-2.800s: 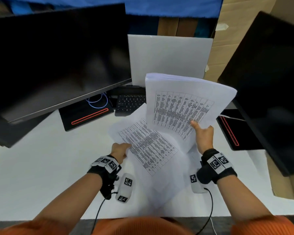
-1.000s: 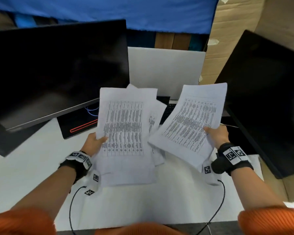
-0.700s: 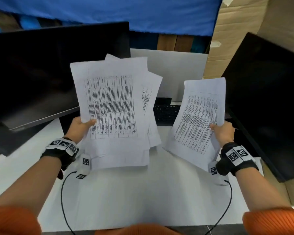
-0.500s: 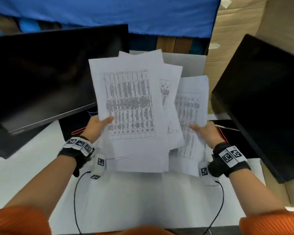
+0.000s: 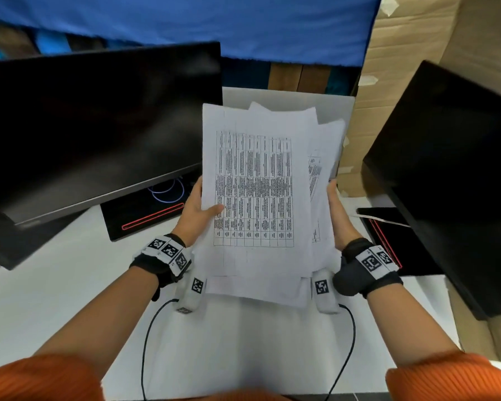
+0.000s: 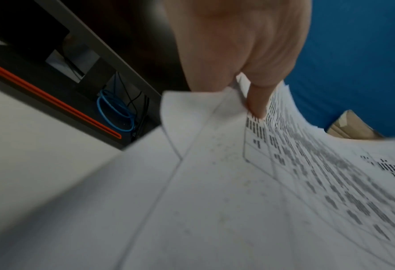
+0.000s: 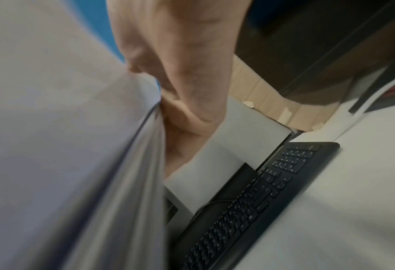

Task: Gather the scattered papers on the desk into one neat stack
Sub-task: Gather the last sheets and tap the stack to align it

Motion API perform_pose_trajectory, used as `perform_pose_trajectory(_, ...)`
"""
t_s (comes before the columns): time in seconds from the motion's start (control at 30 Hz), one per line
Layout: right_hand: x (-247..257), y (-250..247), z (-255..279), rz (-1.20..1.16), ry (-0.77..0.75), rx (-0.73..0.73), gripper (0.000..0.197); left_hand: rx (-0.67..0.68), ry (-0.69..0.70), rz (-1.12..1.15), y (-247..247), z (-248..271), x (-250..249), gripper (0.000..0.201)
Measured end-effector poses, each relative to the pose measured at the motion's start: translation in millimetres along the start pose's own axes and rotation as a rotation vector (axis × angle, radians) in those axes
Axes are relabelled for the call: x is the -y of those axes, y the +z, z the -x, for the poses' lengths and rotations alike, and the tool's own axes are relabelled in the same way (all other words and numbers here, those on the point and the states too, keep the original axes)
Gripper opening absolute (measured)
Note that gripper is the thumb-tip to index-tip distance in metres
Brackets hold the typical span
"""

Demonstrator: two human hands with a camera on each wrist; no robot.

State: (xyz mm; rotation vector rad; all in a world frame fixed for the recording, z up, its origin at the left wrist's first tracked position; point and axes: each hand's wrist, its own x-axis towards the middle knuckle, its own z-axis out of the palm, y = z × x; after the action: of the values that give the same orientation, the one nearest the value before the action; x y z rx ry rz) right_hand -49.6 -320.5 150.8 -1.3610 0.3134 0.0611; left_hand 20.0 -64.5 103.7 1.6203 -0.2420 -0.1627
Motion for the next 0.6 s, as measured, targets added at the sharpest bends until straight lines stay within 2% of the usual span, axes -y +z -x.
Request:
perform_pose_trajectory(0.07, 7.3, 3.5, 2.1, 0.117, -0.011, 0.076, 0.038, -0.058, 0.051, -0.031, 0.3, 1.2, -3.3, 0.056)
perform_pose_trajectory(0.17, 7.1, 7.1, -2.1, 0.373, -0.120, 0.003, 0.043, -0.084, 0.082, -0.016, 4.0, 3.8, -11.5, 0.043)
perform_pose_trajectory(0.23, 4.5, 9.2, -5.2, 0.376, -0.189, -0.004, 0.041, -0.090, 0.081, 0.048, 4.7, 5.9, -16.2, 0.039)
perform_pose_trajectory(0.33, 0.7, 12.8, -4.5, 0.362, -0.184, 0.019, 0.032, -0.078, 0.083, 0.088, 5.8, 9.0, -15.2, 0.048)
perform_pose_trajectory(0.5, -9.0, 19.4, -4.5, 0.307, -0.205, -0.107, 0.029, -0.084, 0.100, 0.094, 6.2, 12.4, -17.3, 0.047)
perform_pose_trajectory(0.6, 2.3, 16.2, -5.6, 0.276, -0.246, -0.066, 0.032, -0.052, 0.165, 0.108, -1.6, 12.6, -33.9, 0.049)
